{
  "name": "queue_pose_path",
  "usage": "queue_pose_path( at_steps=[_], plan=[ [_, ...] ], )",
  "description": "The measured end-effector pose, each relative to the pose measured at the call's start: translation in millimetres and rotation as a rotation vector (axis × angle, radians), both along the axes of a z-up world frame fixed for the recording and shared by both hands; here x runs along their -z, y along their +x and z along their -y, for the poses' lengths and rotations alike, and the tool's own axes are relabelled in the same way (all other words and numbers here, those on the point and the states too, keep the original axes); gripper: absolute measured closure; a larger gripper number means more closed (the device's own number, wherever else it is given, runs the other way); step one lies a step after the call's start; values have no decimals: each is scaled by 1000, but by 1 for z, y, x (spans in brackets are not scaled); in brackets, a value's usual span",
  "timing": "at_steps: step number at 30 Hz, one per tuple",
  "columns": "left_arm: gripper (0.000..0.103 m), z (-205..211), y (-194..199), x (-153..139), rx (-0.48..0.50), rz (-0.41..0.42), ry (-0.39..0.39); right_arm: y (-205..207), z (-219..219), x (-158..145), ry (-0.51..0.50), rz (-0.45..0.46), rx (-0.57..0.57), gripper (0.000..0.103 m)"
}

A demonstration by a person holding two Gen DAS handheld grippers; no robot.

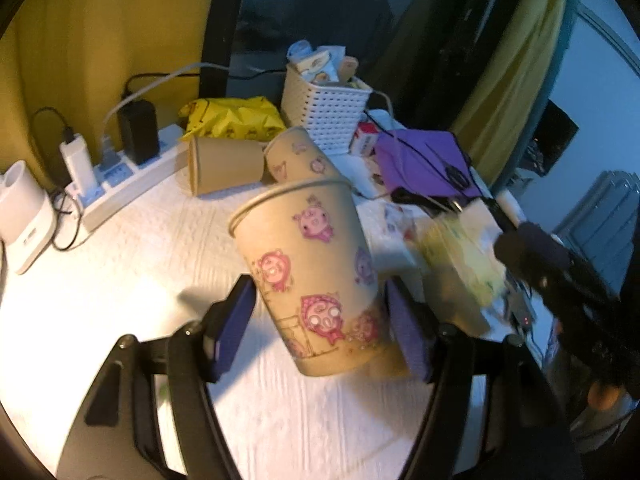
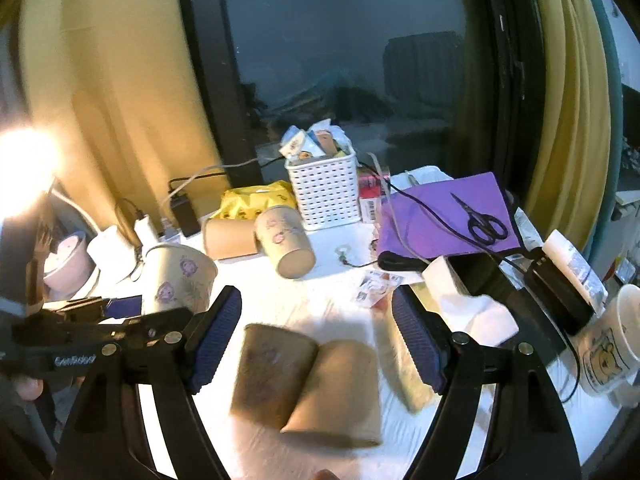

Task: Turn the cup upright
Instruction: 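Lift the tan cup with the right tool and rotate it mouth up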

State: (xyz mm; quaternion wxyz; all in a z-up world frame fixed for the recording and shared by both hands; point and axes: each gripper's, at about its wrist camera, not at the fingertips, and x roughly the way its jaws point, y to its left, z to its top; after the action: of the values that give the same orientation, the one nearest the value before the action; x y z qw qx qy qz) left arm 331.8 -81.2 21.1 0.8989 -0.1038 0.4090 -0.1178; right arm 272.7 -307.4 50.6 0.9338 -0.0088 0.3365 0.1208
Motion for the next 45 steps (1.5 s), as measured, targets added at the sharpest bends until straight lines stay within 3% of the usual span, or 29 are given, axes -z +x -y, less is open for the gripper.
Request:
queue_pose_path(
  at_steps=[15, 28, 36, 45],
  plan=[
    [35, -33, -132, 1, 54, 141, 55, -90, -60, -7, 35, -20, -109, 23],
    [35, -37, -249, 46, 32, 254, 120, -171, -105, 22, 174, -192, -306, 23],
    [35, -31, -297, 55, 24, 366, 121, -202, -121, 38, 234, -272, -460, 23],
    [35, -19, -313, 52, 83, 455, 154, -205, -130, 41, 275, -301, -517, 23]
  ],
)
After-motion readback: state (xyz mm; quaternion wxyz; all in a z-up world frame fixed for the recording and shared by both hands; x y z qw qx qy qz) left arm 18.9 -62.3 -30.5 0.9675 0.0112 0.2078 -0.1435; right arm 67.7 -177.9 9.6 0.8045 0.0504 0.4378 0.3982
